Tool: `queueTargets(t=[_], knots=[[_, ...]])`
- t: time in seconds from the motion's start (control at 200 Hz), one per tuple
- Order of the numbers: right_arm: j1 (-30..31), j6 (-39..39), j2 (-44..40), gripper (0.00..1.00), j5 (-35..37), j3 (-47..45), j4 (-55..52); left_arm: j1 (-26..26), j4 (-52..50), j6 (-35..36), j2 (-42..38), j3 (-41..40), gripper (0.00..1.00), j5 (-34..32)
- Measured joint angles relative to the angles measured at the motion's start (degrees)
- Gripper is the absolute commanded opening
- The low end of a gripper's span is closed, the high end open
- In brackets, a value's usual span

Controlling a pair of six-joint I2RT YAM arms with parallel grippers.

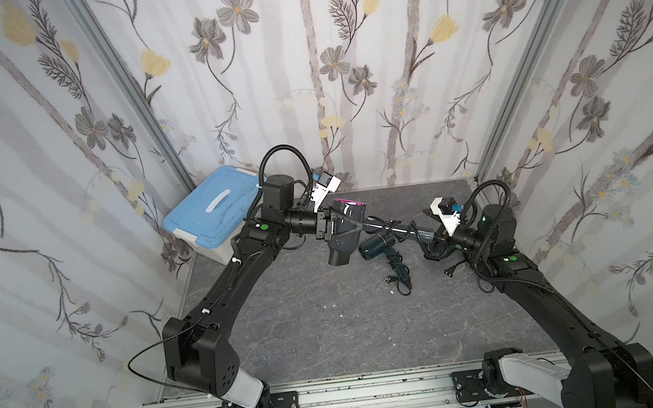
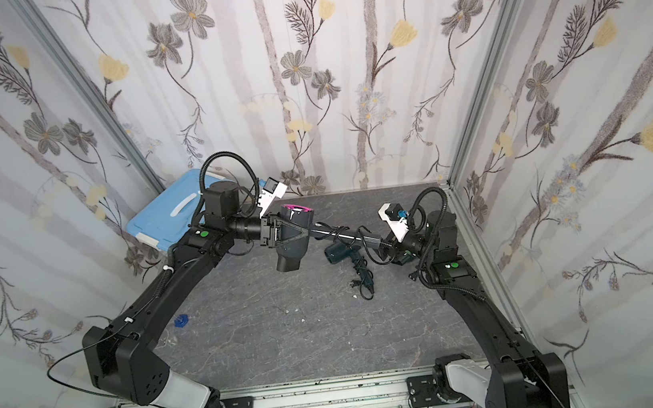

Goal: Wrap the cord around the hair dryer
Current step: Wrap the power cord around the hair dryer.

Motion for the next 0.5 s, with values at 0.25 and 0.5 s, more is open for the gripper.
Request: queueTargets(t=[0.25, 0.5], knots=[[0.63, 3.96, 2.29, 0.47, -4.50, -4.15, 6.80, -0.26, 2.93, -2.40, -0.22, -0.09, 0.00, 0.04], [0.63, 12.22, 1.99, 0.21, -6.82, -9.75, 17.00, -0.55, 14.23, -10.62, -0.42, -4.98, 0.00, 0.15]])
